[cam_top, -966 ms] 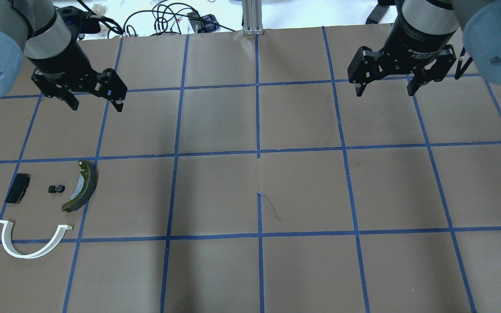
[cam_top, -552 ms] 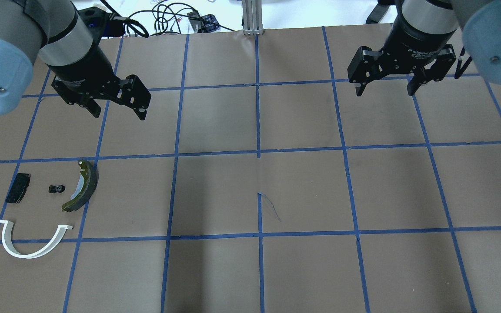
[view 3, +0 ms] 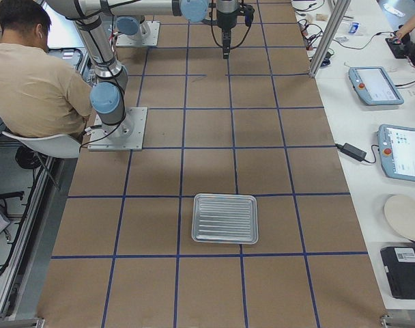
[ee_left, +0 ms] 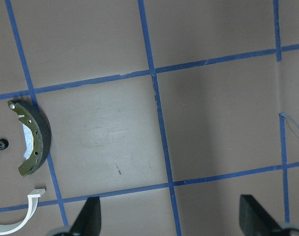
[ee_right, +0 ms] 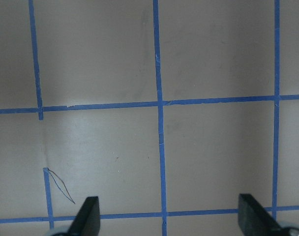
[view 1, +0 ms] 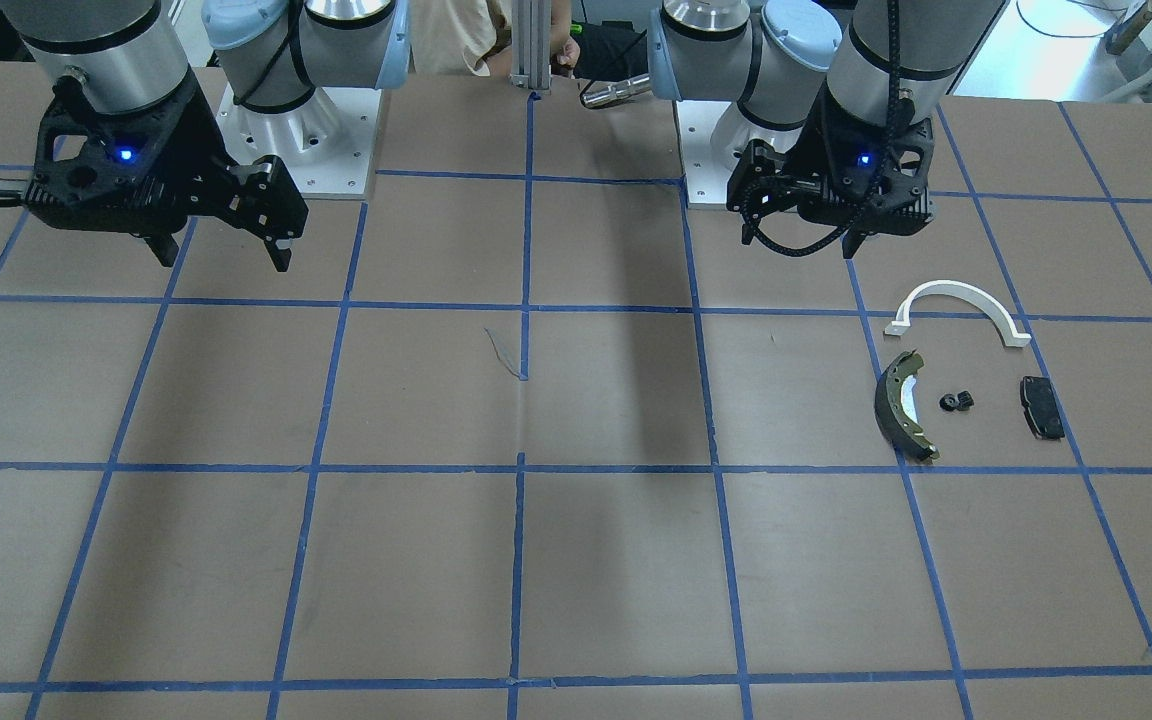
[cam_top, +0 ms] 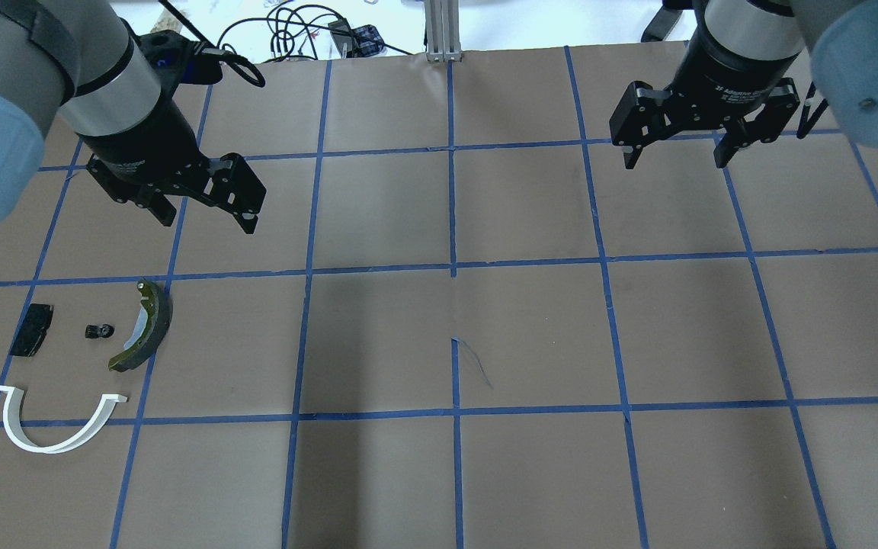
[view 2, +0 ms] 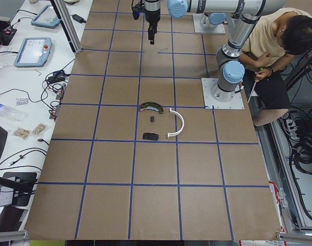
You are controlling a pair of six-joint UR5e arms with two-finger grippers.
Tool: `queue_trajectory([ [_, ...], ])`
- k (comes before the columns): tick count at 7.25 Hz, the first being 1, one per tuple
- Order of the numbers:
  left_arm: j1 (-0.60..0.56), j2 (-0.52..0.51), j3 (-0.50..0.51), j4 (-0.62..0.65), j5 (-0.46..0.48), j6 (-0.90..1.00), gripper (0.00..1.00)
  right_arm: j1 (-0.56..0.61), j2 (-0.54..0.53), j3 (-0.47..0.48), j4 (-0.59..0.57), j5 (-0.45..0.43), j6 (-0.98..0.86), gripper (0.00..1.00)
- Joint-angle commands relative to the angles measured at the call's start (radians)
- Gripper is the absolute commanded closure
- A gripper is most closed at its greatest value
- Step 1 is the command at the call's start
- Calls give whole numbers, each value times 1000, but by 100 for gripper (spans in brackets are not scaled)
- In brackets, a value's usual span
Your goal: Place bearing gear from tray to pile
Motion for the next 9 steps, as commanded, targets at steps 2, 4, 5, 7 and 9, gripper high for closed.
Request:
queue_trajectory([
  [2,6,0,-1,-4,2,0,0,-1,-2,0,0,0,0,0],
  [4,8,0,-4,-2,2,0,0,-1,0,0,0,0,0,0],
  [5,8,0,-16,1,2,0,0,-1,0,0,0,0,0,0],
  [7,8,1,-24,7,0,0,0,1,0,0,0,0,0,0],
  [9,8,1,-20,8,0,-1,0,-1,0,0,0,0,0,0],
])
